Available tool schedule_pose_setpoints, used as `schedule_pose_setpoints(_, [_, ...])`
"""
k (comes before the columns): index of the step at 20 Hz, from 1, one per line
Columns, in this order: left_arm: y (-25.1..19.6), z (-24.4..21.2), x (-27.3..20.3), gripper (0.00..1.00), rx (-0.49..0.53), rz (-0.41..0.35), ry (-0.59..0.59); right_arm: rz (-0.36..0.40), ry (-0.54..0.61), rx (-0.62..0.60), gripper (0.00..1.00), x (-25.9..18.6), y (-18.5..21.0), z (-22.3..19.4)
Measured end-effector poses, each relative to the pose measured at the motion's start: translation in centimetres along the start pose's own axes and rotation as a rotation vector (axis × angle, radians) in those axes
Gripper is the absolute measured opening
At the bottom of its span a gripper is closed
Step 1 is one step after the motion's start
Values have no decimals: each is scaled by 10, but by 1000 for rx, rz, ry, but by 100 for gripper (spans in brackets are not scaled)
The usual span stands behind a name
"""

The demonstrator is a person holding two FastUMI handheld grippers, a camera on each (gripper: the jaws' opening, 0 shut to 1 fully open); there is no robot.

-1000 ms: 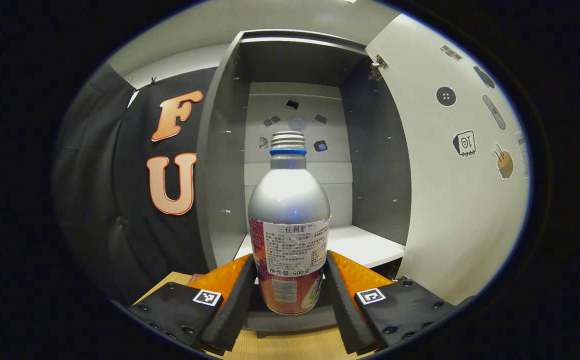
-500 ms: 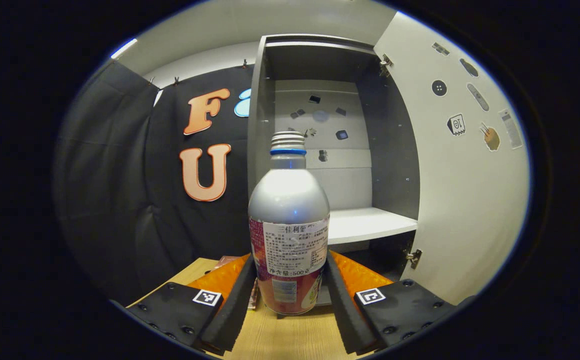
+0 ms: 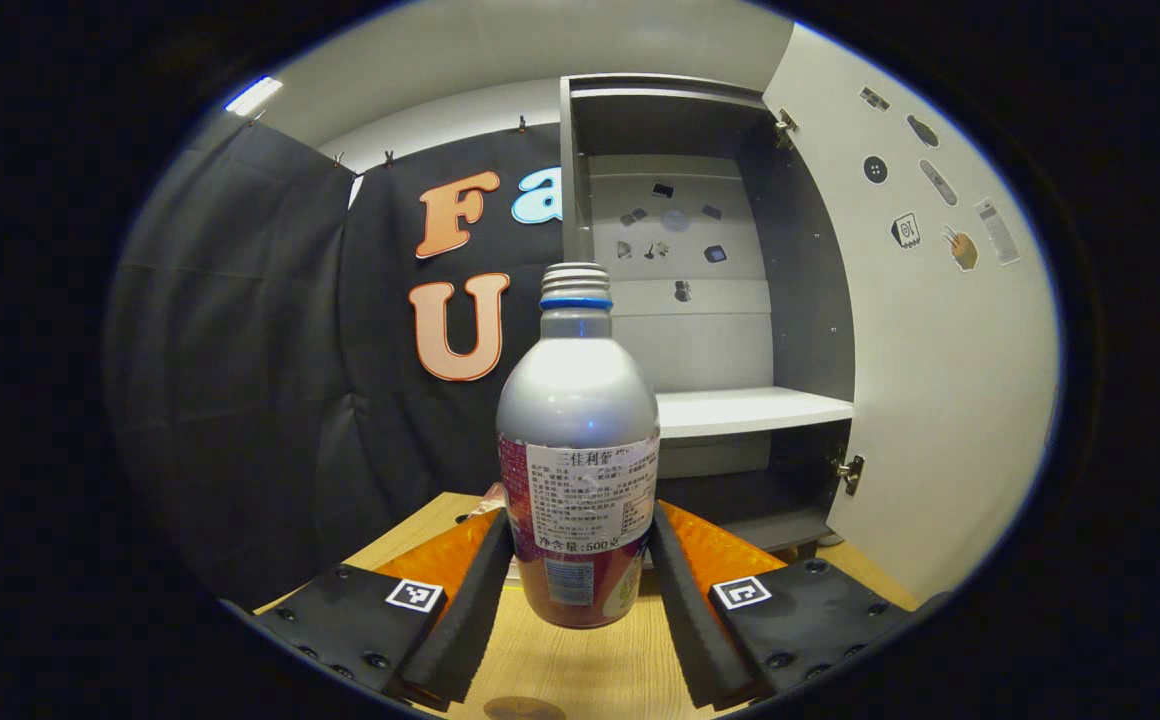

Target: Open the cabinet door with the right hand, grasp the bottle in the cabinet with the left hand and place it on the coaster, then close the cabinet door with the right hand.

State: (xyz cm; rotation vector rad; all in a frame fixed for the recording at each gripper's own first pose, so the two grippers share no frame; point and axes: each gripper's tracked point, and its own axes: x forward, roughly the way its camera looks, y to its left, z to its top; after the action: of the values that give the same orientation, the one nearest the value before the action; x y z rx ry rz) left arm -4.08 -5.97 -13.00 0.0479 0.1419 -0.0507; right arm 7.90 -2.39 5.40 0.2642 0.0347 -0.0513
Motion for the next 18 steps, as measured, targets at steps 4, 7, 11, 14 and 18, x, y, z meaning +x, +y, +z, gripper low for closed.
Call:
schedule_pose_setpoints(4, [17, -32, -20, 83, 19, -19, 30, -57, 19, -66, 91, -11, 7, -5])
schedule_pose_setpoints(7, [29, -60, -34, 83, 54, -21, 36, -86, 30, -103, 90, -21, 10, -11])
schedule_pose_setpoints(11, [35, -103, -47, 83, 74, -20, 50, -100, 93, -129, 91, -27, 10, -29])
schedule_pose_setpoints(14, [40, -142, -51, 83, 55, -6, 64, -105, 119, -132, 91, -28, 12, -40])
schedule_pose_setpoints(18, [52, -181, -45, 85, 26, 33, 91, -103, 149, -122, 91, -27, 15, -52])
